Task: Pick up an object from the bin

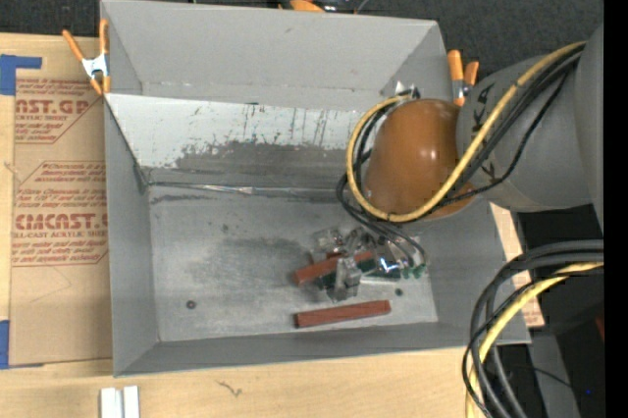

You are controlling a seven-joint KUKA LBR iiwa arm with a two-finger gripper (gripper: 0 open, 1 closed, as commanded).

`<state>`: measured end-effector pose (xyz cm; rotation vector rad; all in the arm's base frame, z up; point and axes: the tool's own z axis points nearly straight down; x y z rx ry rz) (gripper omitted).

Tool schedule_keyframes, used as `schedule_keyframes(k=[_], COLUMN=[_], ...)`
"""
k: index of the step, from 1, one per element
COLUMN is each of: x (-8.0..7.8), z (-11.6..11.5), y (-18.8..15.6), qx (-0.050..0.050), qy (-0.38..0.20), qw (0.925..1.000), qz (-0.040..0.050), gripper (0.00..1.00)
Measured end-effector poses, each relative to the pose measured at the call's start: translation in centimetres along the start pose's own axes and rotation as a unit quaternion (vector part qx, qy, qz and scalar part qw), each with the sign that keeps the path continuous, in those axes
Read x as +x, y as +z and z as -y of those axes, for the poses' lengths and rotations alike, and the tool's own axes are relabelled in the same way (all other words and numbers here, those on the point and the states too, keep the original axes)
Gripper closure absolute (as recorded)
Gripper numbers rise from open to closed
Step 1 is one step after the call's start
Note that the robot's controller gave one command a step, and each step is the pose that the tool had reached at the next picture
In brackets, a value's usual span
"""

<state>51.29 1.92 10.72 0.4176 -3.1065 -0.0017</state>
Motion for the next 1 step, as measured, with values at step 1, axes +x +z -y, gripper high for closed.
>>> schedule_keyframes(k=[1], x=[1.41], z=[-0.1], y=[-11.51], qx=[0.002], qy=[-0.011], qw=[0.9999], qz=[0.0076], gripper=[1.0])
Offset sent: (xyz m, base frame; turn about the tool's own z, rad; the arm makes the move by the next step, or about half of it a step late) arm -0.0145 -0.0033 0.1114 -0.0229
